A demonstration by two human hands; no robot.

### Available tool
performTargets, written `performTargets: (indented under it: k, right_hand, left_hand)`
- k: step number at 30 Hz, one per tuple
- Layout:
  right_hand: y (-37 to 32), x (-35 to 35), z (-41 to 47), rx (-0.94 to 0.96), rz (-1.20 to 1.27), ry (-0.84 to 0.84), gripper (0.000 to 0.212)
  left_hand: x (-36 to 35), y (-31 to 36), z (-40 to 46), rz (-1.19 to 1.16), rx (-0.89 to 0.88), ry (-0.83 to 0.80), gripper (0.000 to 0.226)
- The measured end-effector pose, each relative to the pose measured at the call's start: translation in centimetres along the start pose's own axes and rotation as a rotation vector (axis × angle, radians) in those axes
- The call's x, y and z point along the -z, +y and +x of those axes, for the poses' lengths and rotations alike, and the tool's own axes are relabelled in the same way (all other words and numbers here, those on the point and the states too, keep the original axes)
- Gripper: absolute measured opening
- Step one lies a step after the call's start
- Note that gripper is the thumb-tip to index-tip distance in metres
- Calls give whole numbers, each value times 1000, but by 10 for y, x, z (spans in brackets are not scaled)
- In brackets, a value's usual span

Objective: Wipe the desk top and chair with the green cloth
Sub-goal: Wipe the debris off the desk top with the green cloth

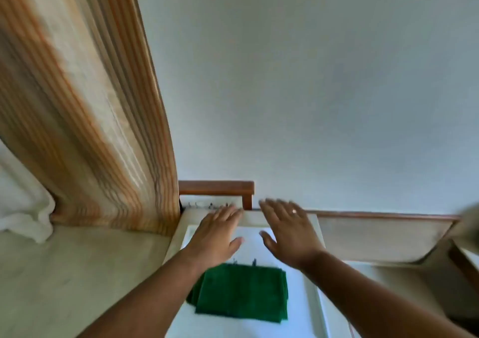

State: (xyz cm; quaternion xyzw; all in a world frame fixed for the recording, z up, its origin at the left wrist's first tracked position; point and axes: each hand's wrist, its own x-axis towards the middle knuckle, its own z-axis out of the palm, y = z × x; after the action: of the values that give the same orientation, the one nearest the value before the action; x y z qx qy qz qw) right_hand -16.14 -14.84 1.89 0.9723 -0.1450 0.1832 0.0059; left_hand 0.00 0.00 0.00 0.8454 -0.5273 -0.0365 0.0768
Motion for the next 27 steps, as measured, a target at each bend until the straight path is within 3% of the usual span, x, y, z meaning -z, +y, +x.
performTargets:
  k: [5, 12, 15, 18, 23, 27]
  right_hand:
    - [-12, -53, -57, -111, 116, -424, 57]
    - [-5, -70, -50, -152, 151, -624, 58]
    - [-1, -67, -41, -128, 252, -765, 48]
    - [6, -58, -27, -109, 452, -862, 39]
    - [9, -31, 8, -300, 1121, -890, 20]
    - [-35, -23, 40, -372, 1681, -876, 41]
  left_hand:
    - [-49, -40, -57, -28, 25, -288, 70]
    - [-44, -44, -40, 65, -25, -357, 65]
    - [-39, -39, -38, -160, 160, -526, 45]
    - [-27, -36, -44, -376, 250, -573, 29]
    - [14, -49, -88, -863, 480, -307, 21]
    - [34, -75, -151, -1429, 748, 170, 46]
